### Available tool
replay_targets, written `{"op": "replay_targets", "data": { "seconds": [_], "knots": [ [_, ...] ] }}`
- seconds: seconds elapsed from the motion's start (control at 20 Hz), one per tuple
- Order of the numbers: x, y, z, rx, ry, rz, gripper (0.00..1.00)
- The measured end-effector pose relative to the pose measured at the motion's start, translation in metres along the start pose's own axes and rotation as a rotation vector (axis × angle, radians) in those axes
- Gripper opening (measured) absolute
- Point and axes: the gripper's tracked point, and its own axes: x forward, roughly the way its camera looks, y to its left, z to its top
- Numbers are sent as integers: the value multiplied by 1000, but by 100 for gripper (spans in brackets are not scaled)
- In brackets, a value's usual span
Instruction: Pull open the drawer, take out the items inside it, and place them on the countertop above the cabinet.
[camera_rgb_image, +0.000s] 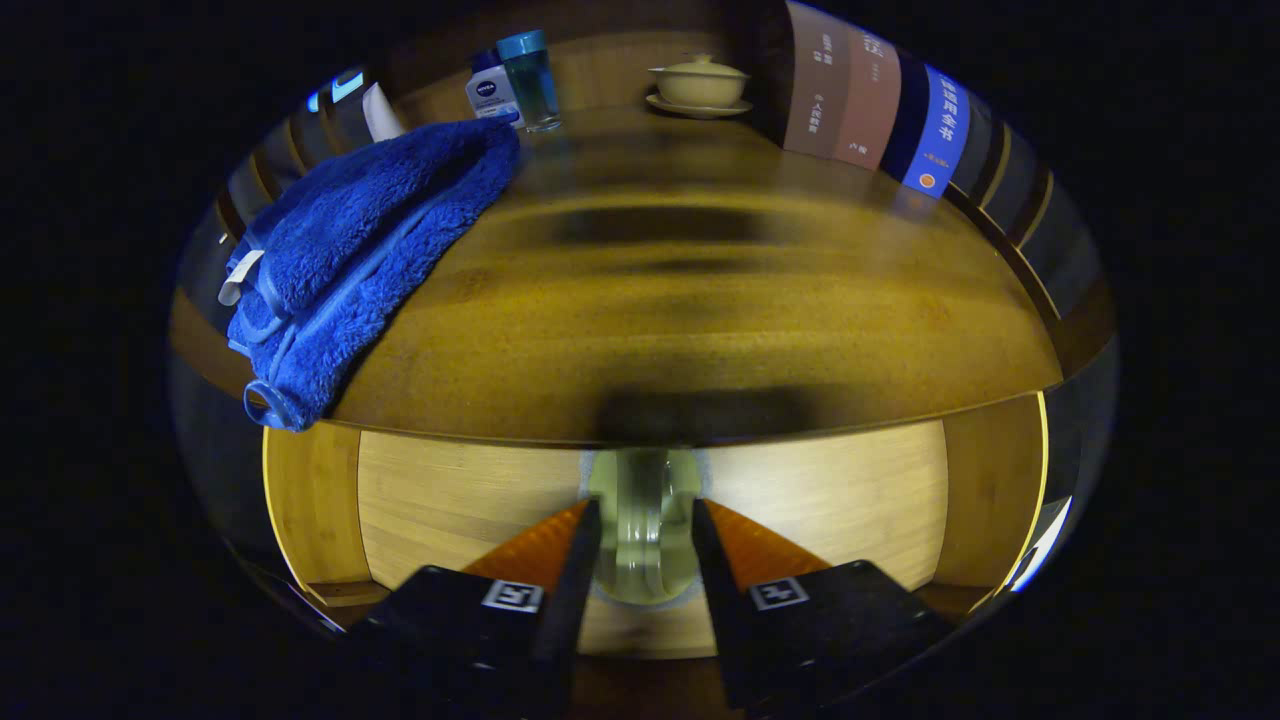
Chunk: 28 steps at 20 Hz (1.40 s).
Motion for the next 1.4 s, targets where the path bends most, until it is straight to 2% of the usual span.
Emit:
{"op": "replay_targets", "data": {
  "seconds": [0.1,0.2,0.25,0.3,0.5,0.8,1.1,1.3,1.4],
  "knots": [
    [4,2,-5,-20,25,1,44],
    [3,1,-6,-14,42,-3,42],
    [12,1,-5,0,20,2,31],
    [2,1,-2,2,16,9,20],
    [0,4,-4,2,21,25,20],
    [-28,6,-13,-1,-47,44,20],
    [-100,4,-27,-8,-217,76,20],
    [-151,1,9,7,-400,71,20],
    [-161,2,32,20,-446,75,20]
  ]
}}
